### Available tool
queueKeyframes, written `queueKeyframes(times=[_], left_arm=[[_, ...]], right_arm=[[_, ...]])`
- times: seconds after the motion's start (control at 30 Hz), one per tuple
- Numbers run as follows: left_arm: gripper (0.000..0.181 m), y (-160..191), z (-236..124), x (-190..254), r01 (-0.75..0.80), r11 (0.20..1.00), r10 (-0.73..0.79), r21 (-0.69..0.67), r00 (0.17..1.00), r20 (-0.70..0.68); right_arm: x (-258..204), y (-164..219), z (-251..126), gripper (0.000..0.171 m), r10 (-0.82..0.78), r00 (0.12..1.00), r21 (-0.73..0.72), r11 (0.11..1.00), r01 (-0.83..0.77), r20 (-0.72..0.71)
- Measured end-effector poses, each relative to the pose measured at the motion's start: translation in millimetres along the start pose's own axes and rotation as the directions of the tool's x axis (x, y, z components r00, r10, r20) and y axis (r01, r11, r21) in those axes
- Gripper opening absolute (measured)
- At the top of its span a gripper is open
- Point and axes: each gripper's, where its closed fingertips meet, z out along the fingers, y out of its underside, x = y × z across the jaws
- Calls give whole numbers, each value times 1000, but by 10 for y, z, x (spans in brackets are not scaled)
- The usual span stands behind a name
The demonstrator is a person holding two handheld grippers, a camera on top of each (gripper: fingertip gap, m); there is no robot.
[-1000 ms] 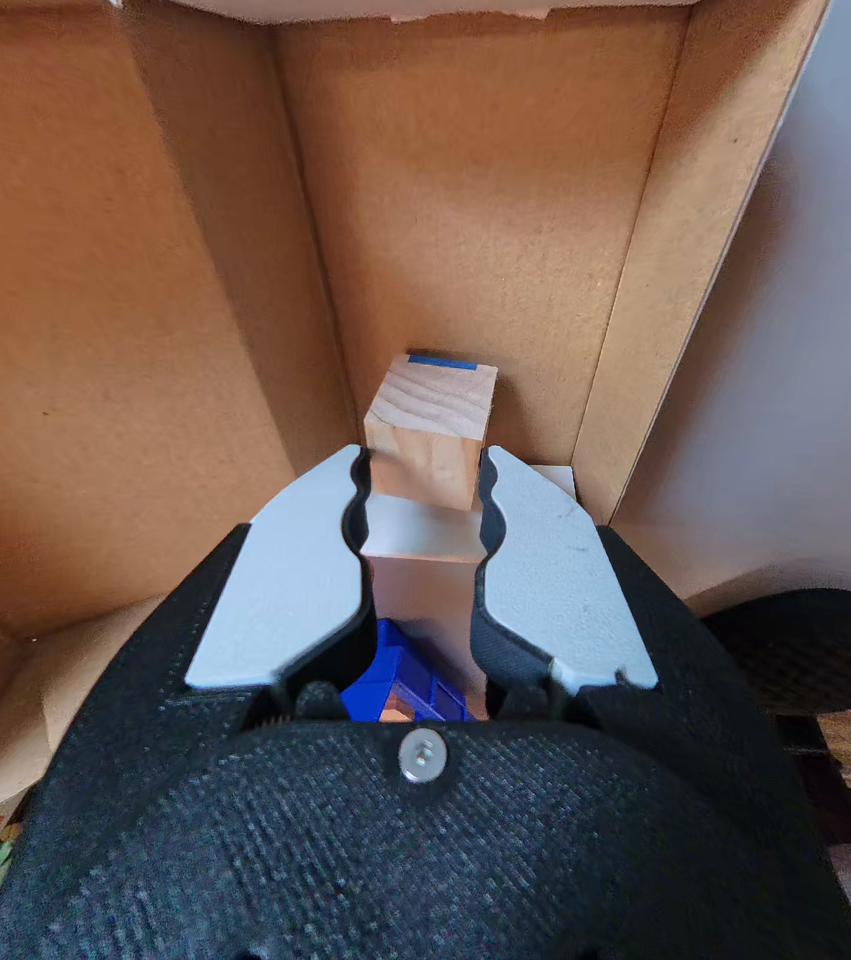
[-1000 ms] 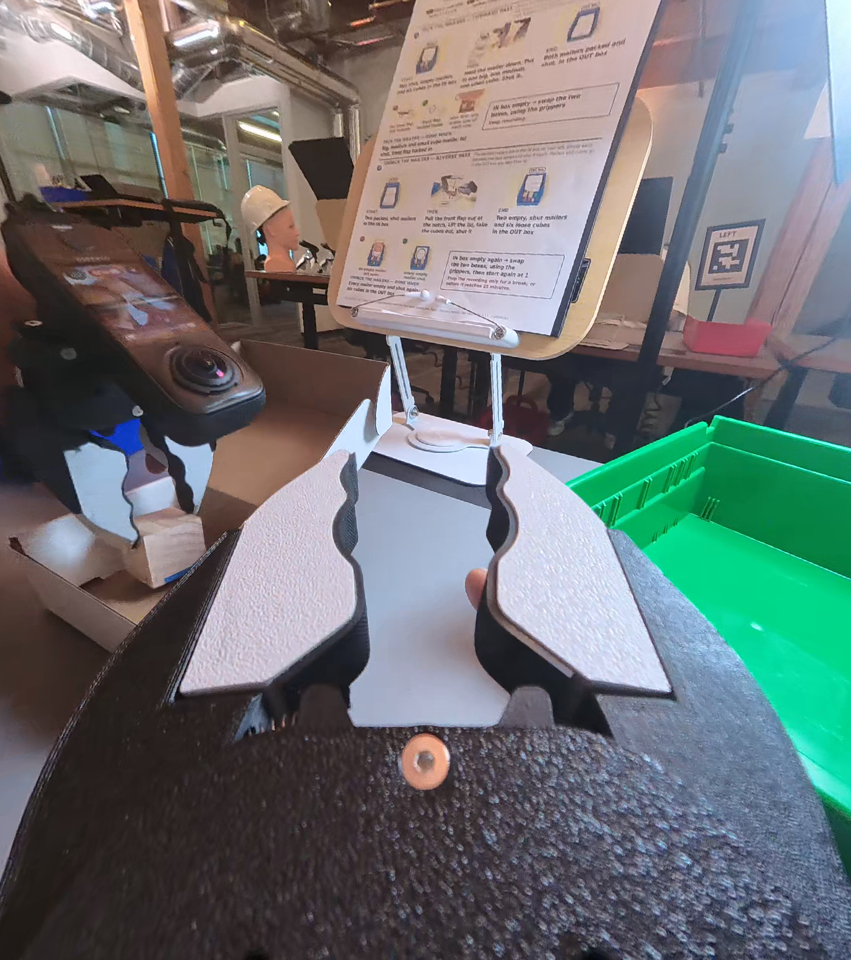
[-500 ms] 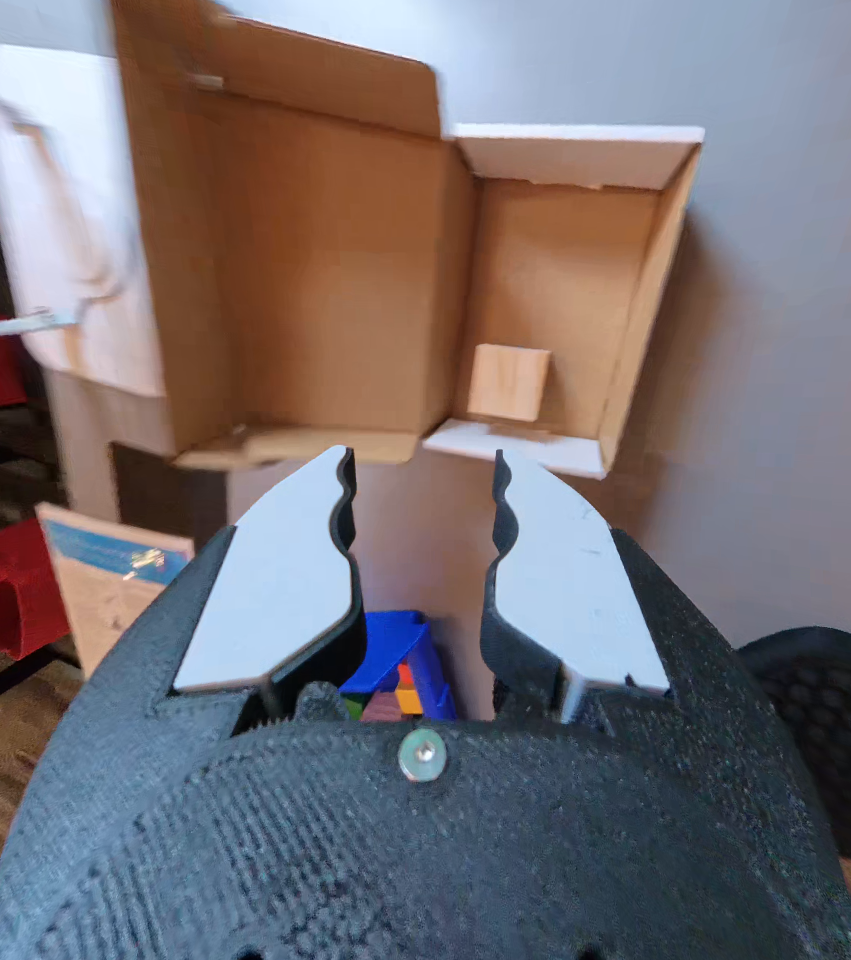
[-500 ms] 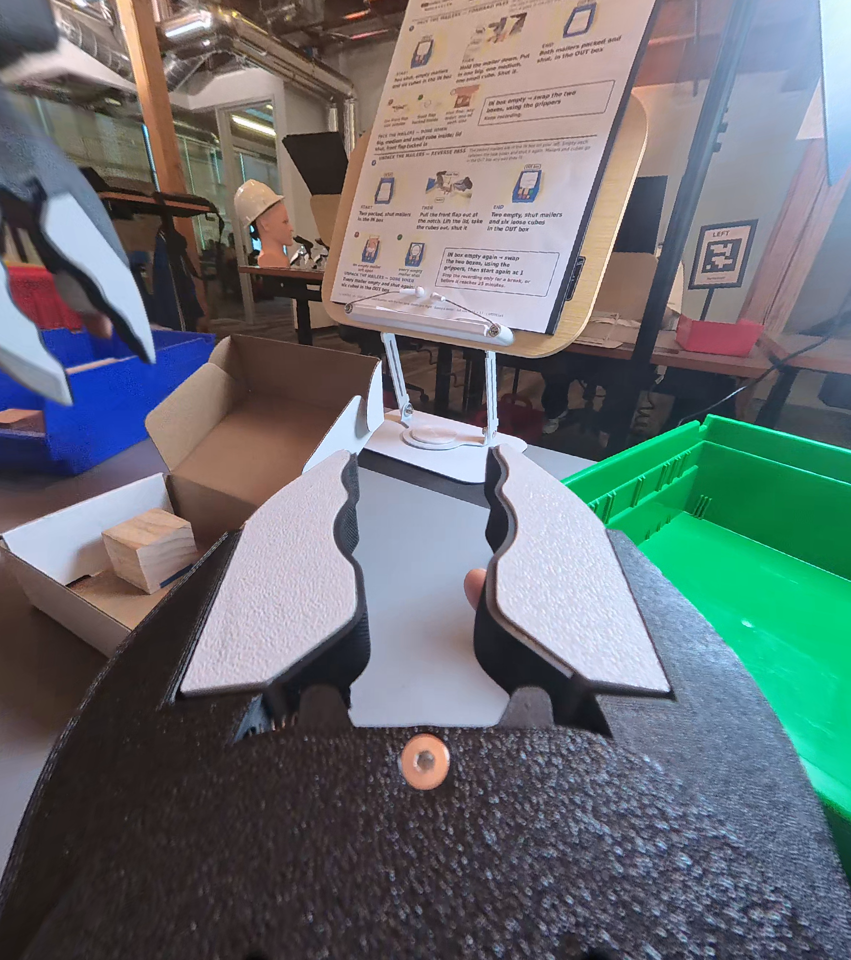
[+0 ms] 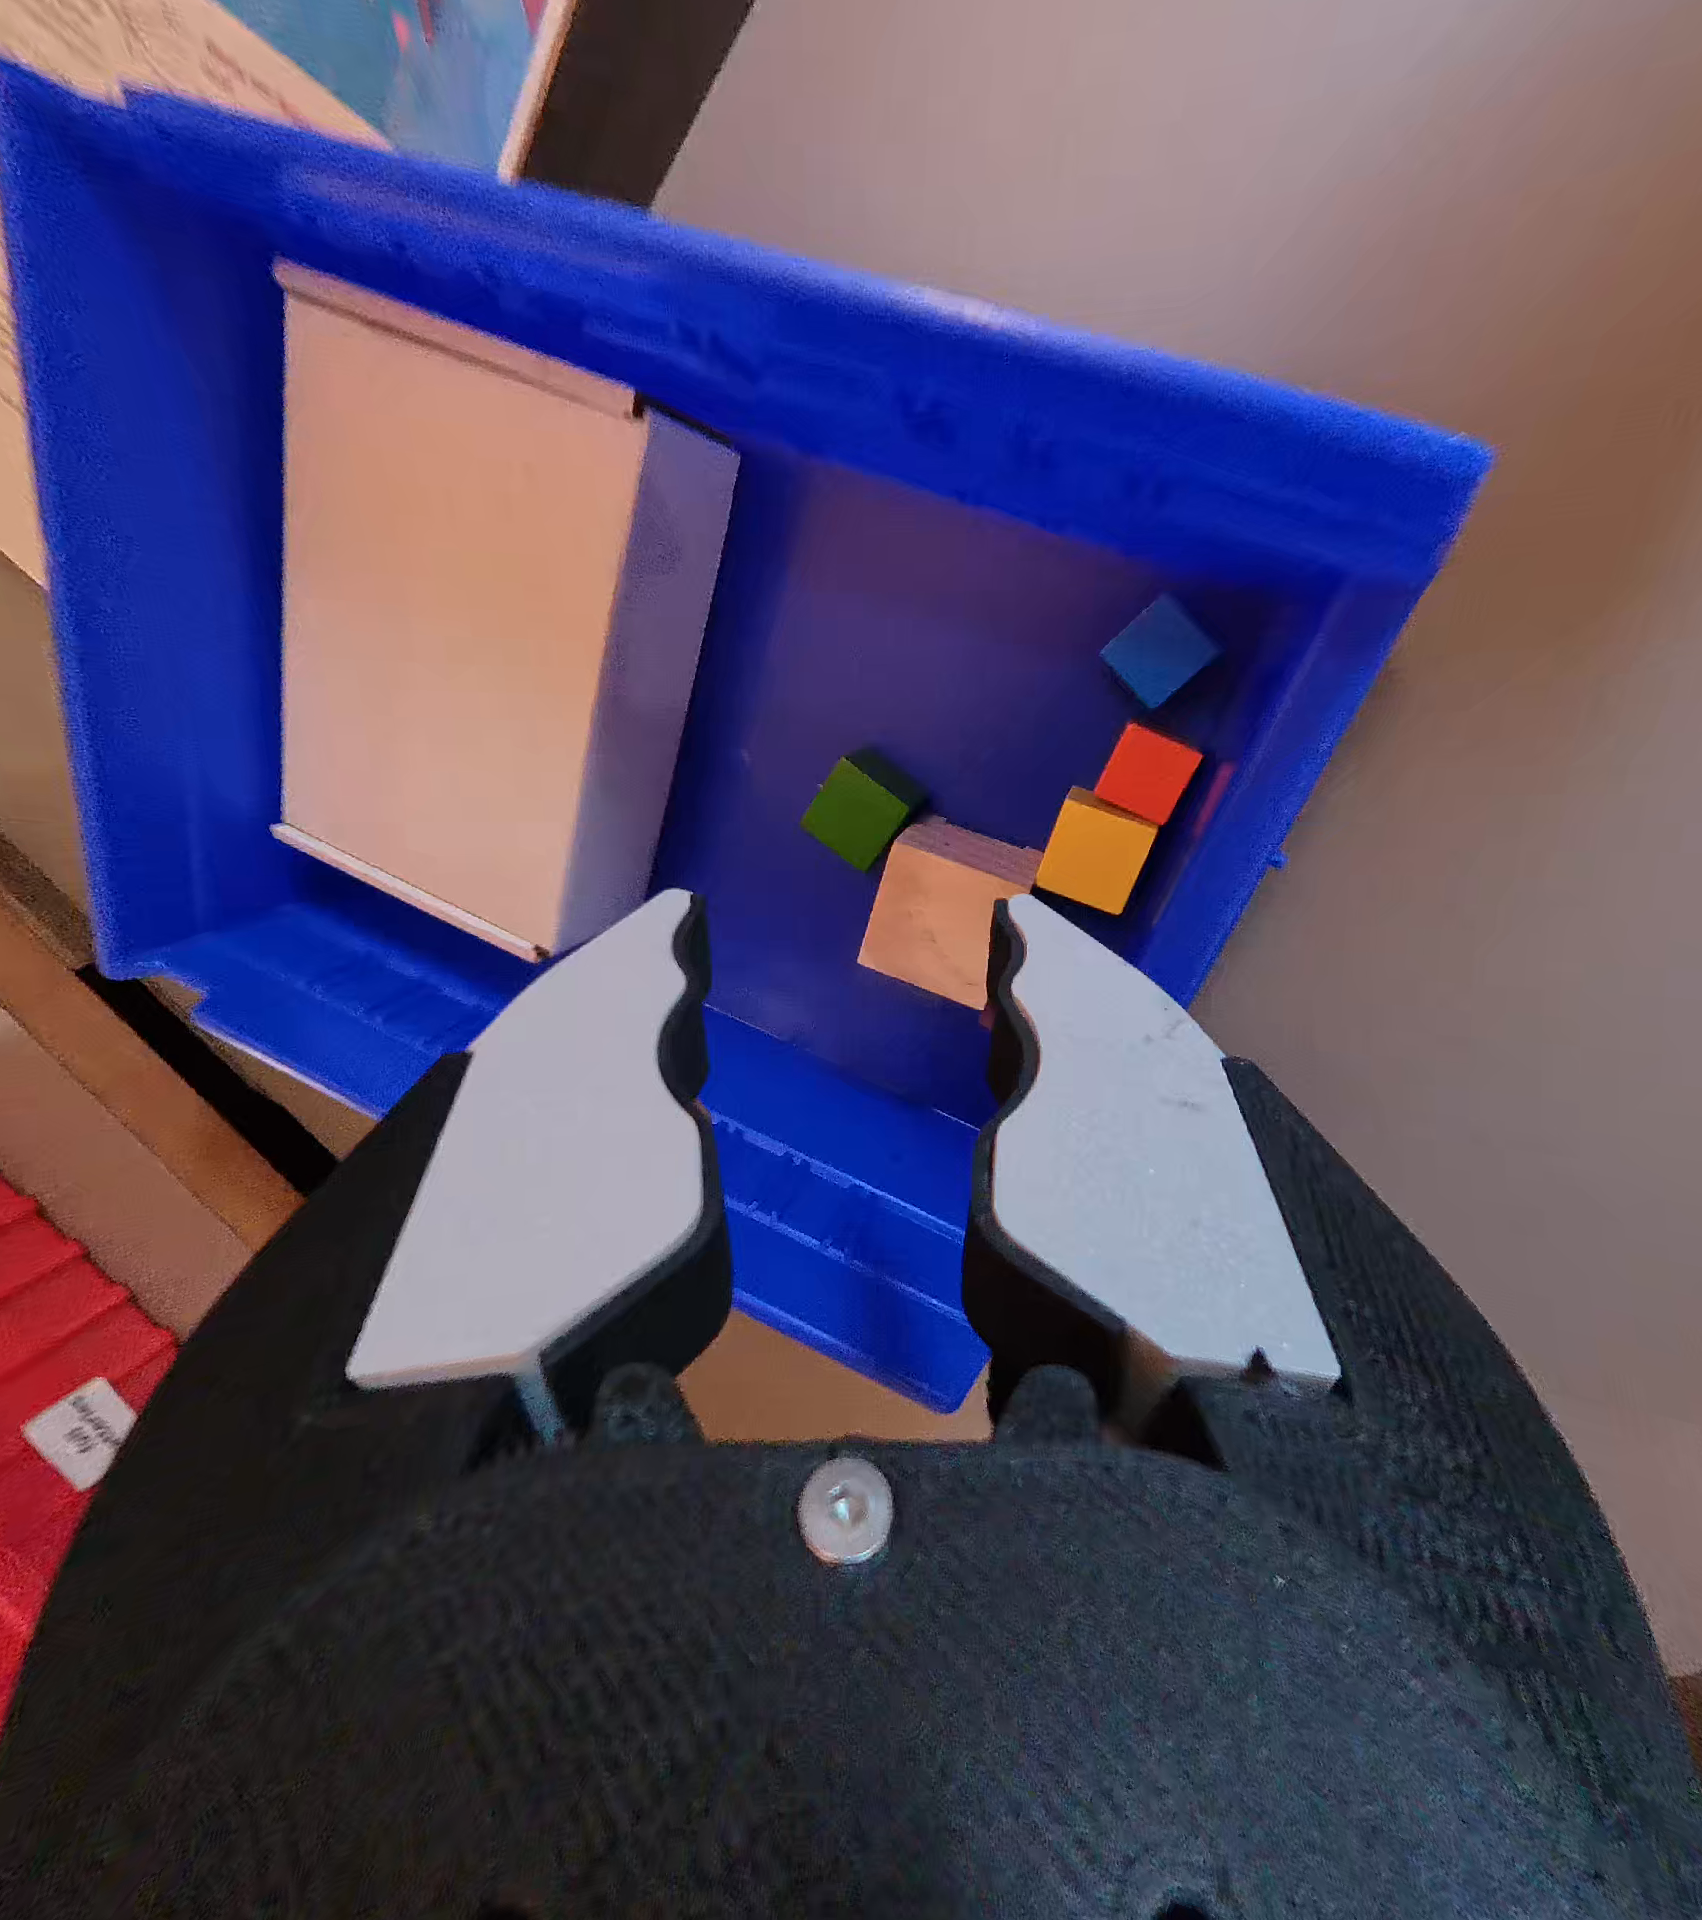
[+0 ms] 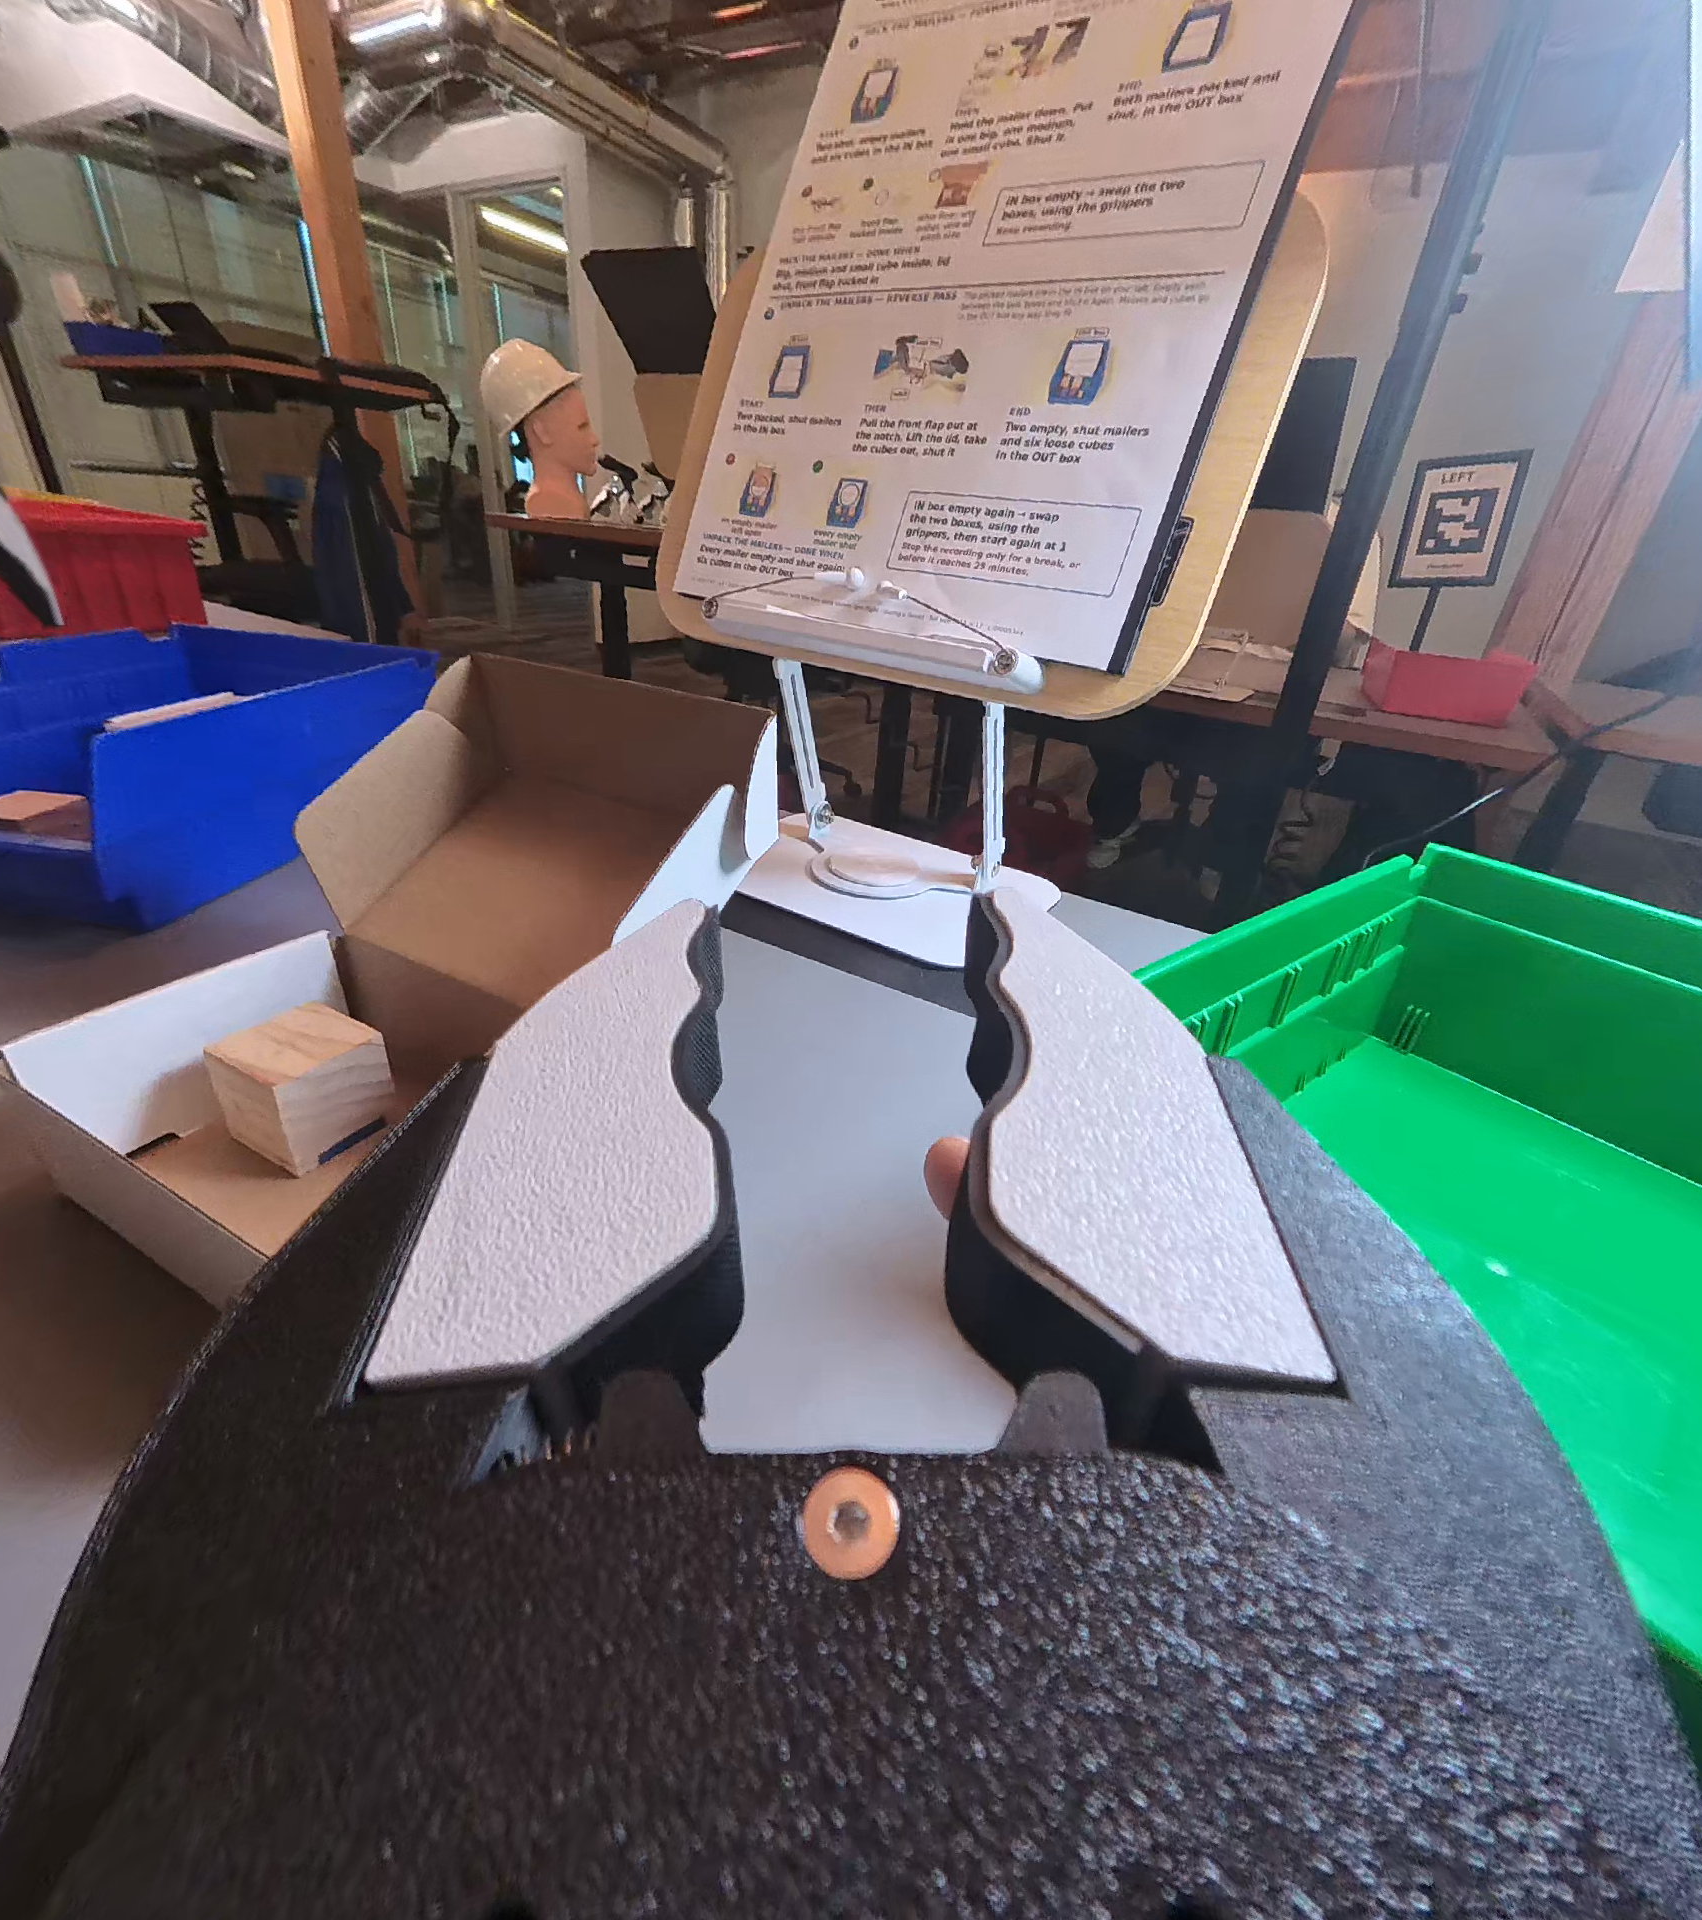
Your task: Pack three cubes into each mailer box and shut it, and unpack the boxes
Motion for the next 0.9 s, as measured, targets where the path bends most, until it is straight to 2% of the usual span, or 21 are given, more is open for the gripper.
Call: queueKeyframes(times=[0.03, 0.1, 0.17, 0.3, 0.4, 0.47, 0.5, 0.67, 0.77, 0.9], left_arm=[[51, 51, 82, -15, 18, 1000, -18, -9, 1000, -5], [50, 114, 251, -35, 80, 996, -81, -29, 996, -24], [53, 178, 427, -44, 208, 975, -213, -80, 975, -59], [59, 183, 715, -110, 462, 878, -475, -123, 872, -119], [61, 232, 883, -46, 519, 830, -552, -205, 817, -164], [53, 232, 956, -25, 518, 826, -556, -223, 814, -168], [45, 235, 983, -11, 508, 829, -549, -233, 819, -168], [31, 162, 941, -21, 363, 904, -397, -227, 909, -125], [30, -228, 614, -35, 263, 963, -269, -65, 958, -101], [29, -1039, -229, 337, 26, 975, -11, 220, 998, -67]], right_arm=[[3, 9, 2, 44, -1, 1000, -3, 1000, 1, -2], [2, 33, 12, 44, 1, 1000, -11, 1000, -1, -1], [-7, 62, 22, 44, 4, 1000, -22, 1000, -4, 1], [-39, 109, 23, 43, 6, 1000, -43, 999, -6, 17], [-44, 113, 15, 42, 12, 1000, -47, 999, -11, 22], [-40, 113, 15, 41, 17, 1000, -47, 999, -16, 25], [-40, 119, 18, 41, 19, 999, -49, 999, -18, 28], [-46, 147, 28, 41, 20, 999, -57, 998, -18, 39], [-32, 126, 25, 40, 17, 999, -49, 999, -16, 35], [-4, 137, 30, 39, 20, 999, -49, 999, -19, 29]])
